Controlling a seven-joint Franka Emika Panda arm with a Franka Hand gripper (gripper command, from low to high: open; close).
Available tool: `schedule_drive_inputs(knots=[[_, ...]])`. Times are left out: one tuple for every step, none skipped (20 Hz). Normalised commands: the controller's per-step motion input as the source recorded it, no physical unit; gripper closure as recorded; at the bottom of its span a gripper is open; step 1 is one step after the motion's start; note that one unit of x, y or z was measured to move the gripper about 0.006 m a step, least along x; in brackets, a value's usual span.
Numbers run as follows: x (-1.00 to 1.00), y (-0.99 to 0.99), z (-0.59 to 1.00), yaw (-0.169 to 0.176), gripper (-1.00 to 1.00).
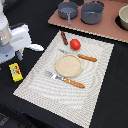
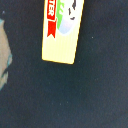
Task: Interact with the objects in diverse but meaningful ways.
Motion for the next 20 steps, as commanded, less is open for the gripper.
schedule_drive_inputs(knots=[[0.00,-0.10,-0.42,0.000,-1.00],[0.00,-0.13,-0.42,0.000,-1.00],[0.00,-0.13,-0.42,0.000,-1.00],[0.00,-0.11,-0.41,0.000,-1.00],[0.00,0.00,-0.34,0.000,-1.00],[0.00,0.00,-0.32,0.000,-1.00],[0.02,0.00,-0.31,0.000,-1.00],[0.00,-0.03,-0.34,0.000,-1.00],[0.00,-0.05,-0.35,0.000,-1.00],[0.00,-0.06,-0.37,0.000,-1.00],[0.00,-0.04,-0.36,0.000,-1.00],[0.00,-0.05,-0.37,0.000,-1.00],[0.00,-0.03,-0.40,0.000,-1.00],[0.00,-0.05,-0.39,0.000,-1.00],[0.00,-0.06,-0.37,0.000,-1.00],[0.00,-0.06,-0.35,0.000,-1.00],[0.00,-0.06,-0.35,0.000,-1.00],[0.00,-0.06,-0.38,0.000,-1.00],[-0.02,-0.08,-0.42,0.000,1.00],[-0.03,-0.10,-0.42,0.000,1.00]])
